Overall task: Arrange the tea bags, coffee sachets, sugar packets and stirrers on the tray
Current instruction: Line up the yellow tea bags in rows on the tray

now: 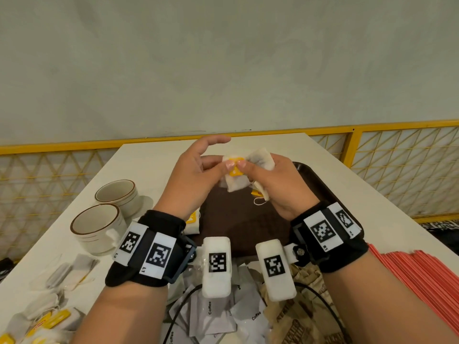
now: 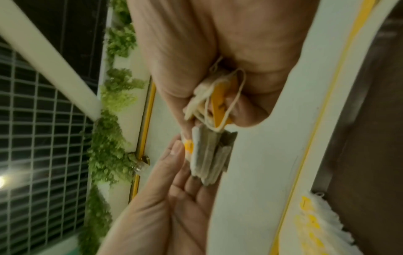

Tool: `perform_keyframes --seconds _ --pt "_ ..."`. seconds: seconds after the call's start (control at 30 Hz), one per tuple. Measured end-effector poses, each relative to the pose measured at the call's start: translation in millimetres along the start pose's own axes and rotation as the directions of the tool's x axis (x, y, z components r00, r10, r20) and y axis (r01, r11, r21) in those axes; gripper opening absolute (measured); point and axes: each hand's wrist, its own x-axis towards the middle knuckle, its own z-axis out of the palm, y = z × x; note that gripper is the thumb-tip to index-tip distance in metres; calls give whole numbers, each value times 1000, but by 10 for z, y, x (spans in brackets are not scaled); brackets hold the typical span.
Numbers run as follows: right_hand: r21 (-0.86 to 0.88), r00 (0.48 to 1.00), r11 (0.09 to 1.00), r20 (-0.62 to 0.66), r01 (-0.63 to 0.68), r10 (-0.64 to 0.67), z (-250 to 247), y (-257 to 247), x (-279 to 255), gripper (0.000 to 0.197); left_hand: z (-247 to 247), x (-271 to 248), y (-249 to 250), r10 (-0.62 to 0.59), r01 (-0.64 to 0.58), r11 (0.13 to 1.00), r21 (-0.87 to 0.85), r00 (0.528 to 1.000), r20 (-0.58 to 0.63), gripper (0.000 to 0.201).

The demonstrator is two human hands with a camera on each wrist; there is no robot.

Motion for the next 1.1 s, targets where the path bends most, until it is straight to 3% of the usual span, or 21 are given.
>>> perform_keyframes --seconds 0.1,0.17,0.33,0.5,0.67,0.77,0.87,1.0,1.1 --pt "192 996 978 23 -85 82 -24 -48 -4 8 56 1 -44 61 -69 992 102 995 82 21" --pt "187 988 971 65 -150 140 -41 -62 -1 9 81 4 -94 60 -79 980 184 993 105 19" --pt "267 953 922 187 -281 237 -78 -107 -8 29 81 8 -74 -11 24 969 246 999 -53 27" --pt "51 925 952 260 -302 279 -45 -39 -20 40 86 1 -56 -90 89 970 224 996 -7 13" --pt "54 931 949 220 -311 292 31 -26 -45 33 45 21 -117 -116 105 961 256 993 28 10" --pt "-9 958 977 195 -213 211 -47 -34 -7 28 -29 41 -123 -194 198 970 140 980 -43 11" --pt "-103 987 994 163 26 -9 -151 -70 -6 28 -101 57 -118 -238 240 971 1 966 -102 16" --pt "-289 899 865 286 410 -331 -157 -132 -92 36 -141 60 -82 -280 266 950 -165 958 -66 14" --pt "-370 883 805 272 463 -383 -136 -78 -54 17 -123 56 -74 -291 280 941 -188 956 -36 15"
